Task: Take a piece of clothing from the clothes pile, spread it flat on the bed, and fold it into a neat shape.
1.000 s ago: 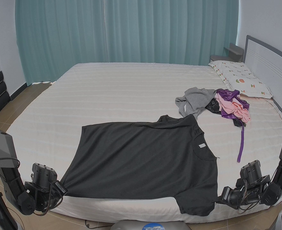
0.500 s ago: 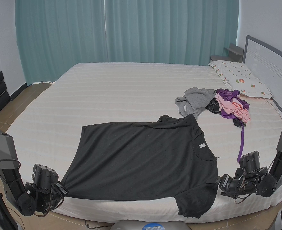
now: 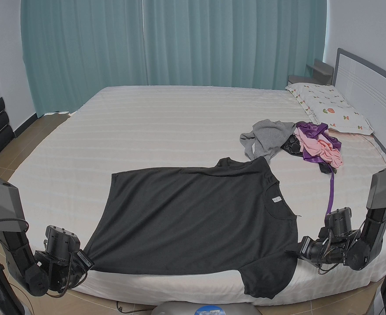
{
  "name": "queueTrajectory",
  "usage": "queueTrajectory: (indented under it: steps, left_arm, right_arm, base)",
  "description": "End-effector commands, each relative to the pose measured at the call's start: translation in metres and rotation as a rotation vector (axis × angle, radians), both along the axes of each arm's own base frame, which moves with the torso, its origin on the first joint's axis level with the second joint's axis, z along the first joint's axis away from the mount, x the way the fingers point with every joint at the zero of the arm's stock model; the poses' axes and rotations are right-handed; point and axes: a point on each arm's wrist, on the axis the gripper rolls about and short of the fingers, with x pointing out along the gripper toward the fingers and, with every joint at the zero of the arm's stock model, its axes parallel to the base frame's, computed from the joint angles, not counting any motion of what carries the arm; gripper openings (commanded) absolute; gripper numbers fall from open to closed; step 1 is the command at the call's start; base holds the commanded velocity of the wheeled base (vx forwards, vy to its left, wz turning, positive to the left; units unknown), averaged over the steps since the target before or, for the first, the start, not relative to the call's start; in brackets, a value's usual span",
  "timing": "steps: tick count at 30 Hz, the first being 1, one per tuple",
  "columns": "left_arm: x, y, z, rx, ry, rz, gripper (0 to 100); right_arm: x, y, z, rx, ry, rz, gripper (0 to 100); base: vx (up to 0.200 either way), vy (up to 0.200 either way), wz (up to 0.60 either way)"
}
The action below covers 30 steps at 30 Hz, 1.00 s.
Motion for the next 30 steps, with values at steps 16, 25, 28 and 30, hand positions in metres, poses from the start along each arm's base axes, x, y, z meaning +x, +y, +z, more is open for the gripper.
queueTrajectory:
  steps: [16,25,28,30]
  left_arm:
    - [0.002,0.000,-0.001,0.000,-0.002,0.000,0]
    - [0.002,0.000,-0.005,0.003,0.017,-0.002,0]
    - [0.002,0.000,-0.005,0.002,0.017,-0.003,0]
    - [0.002,0.000,-0.005,0.001,0.019,-0.005,0]
  right_arm:
    - [-0.030,-0.024,0.000,-0.045,0.070,-0.032,0]
    - [-0.052,-0.026,0.001,-0.054,0.097,-0.015,0]
    - [-0.055,-0.025,0.001,-0.045,0.099,-0.016,0]
    - [-0.055,-0.025,0.001,-0.045,0.105,-0.018,0]
  base:
    - [0.000,0.000,0.00]
    - [0.000,0.000,0.00]
    - [0.000,0.000,0.00]
    - [0.000,0.000,0.00]
